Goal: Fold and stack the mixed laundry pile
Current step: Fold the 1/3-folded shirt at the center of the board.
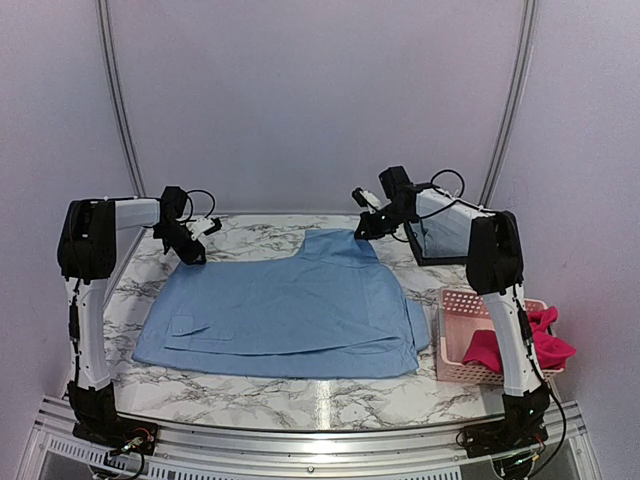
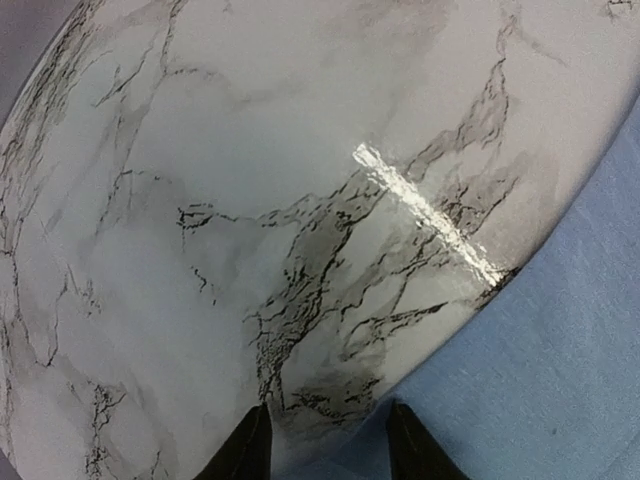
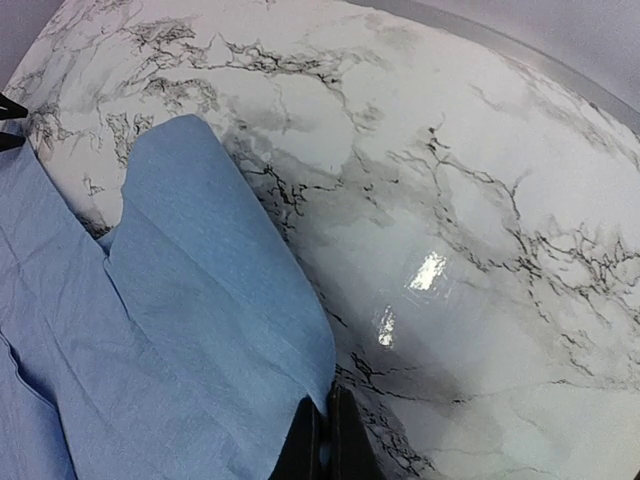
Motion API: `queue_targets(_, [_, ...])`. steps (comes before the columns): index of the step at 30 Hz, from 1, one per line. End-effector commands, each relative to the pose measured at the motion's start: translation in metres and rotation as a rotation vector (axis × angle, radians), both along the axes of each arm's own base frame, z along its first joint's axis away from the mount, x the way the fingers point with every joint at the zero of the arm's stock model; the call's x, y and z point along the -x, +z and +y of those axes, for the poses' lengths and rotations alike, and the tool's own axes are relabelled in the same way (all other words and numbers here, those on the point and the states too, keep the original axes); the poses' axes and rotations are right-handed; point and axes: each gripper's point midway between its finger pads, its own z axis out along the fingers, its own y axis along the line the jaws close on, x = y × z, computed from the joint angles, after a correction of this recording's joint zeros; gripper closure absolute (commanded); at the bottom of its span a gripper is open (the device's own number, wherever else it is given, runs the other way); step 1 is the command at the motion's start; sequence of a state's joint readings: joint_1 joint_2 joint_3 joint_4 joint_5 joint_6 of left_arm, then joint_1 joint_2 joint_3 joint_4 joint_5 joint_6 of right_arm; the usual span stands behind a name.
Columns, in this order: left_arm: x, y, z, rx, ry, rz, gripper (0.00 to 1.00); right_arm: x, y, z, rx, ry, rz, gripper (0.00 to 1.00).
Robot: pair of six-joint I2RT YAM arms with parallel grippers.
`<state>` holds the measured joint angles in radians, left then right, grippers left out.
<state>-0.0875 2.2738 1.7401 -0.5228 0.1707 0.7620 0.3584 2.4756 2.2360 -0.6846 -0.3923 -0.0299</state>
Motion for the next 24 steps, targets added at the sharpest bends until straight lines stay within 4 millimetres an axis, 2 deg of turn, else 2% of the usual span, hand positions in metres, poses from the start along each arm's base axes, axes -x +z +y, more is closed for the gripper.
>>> queue_targets(1, [0.024,-0.015,0.016,-0.026,0.047,0.131,0.62,-0.002,0.032,-0.004,-0.029,-0.010,-0.047,1.00])
queue_targets(7, [0.008,0.037,0.018,0.105,0.050,0.036,0.54,-0.001,0.032,-0.005,-0.028,-0.009,-0.043,1.00])
queue_targets(10, [0.004,0.050,0.013,0.173,0.040,0.019,0.50,0.000,0.030,-0.005,-0.026,-0.007,-0.042,1.00])
queue_targets(16, [0.004,0.027,0.017,0.148,0.046,0.056,0.47,-0.001,0.030,-0.005,-0.027,-0.010,-0.042,1.00])
queue_targets(24, [0.025,-0.008,0.025,0.080,0.019,0.131,0.46,-0.001,0.029,-0.006,-0.023,-0.015,-0.038,1.00])
